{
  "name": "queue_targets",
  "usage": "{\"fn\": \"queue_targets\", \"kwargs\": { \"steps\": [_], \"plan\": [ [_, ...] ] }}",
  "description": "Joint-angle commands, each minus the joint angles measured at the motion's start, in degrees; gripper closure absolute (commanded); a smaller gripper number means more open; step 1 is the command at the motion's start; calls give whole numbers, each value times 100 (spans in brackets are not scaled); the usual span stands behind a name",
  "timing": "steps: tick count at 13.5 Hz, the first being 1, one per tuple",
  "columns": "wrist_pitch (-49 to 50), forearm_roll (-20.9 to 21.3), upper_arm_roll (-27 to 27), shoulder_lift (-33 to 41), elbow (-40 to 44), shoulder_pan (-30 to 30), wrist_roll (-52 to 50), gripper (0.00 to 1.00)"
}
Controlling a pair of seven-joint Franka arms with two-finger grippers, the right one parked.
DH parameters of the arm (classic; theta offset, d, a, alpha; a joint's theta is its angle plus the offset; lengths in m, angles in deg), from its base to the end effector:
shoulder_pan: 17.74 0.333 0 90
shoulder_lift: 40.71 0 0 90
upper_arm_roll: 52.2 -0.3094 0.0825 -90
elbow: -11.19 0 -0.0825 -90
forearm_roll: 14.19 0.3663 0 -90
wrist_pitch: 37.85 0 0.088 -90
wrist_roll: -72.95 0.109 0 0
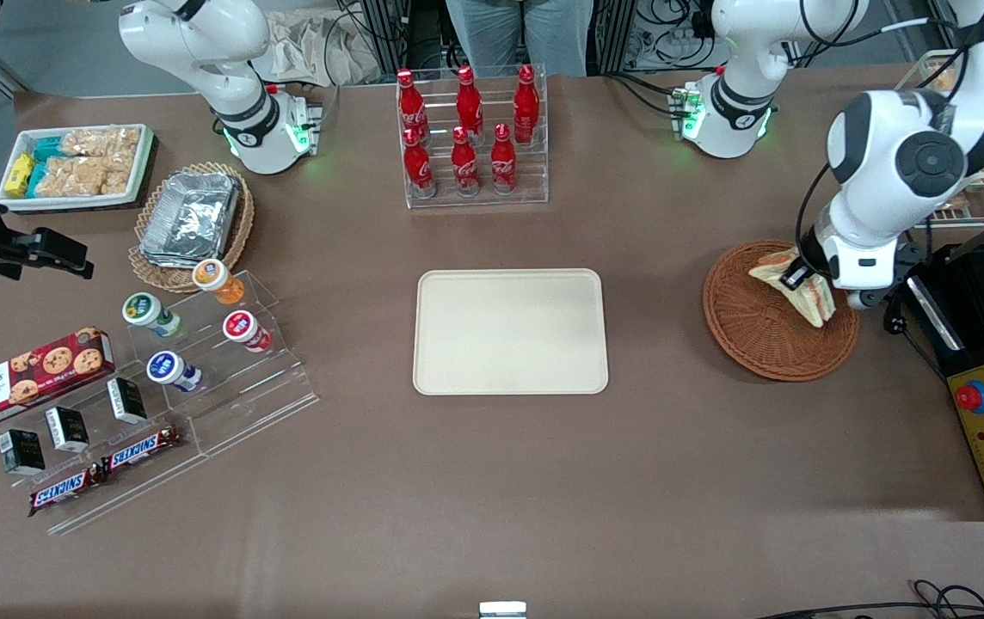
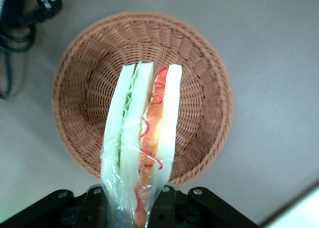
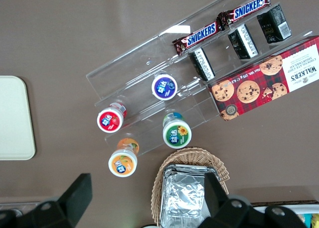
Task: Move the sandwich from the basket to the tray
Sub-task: 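Lift the sandwich up out of the basket with the left gripper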
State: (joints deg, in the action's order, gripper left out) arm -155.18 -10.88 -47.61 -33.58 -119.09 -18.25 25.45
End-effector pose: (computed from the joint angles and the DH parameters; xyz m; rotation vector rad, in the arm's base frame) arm 0.4702 -0.0391 0.4016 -2.8505 -1.0599 0.0990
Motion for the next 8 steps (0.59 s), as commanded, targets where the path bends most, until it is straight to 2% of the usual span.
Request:
{"fn": "queue_targets", "kwargs": {
  "steps": [1, 3, 8],
  "plan": [
    [1174, -206, 16, -404, 1379, -229, 294, 100],
    [1659, -322, 42, -581, 1953, -431, 390, 100],
    [1643, -638, 51, -599, 2183, -1257, 987, 100]
  ]
}}
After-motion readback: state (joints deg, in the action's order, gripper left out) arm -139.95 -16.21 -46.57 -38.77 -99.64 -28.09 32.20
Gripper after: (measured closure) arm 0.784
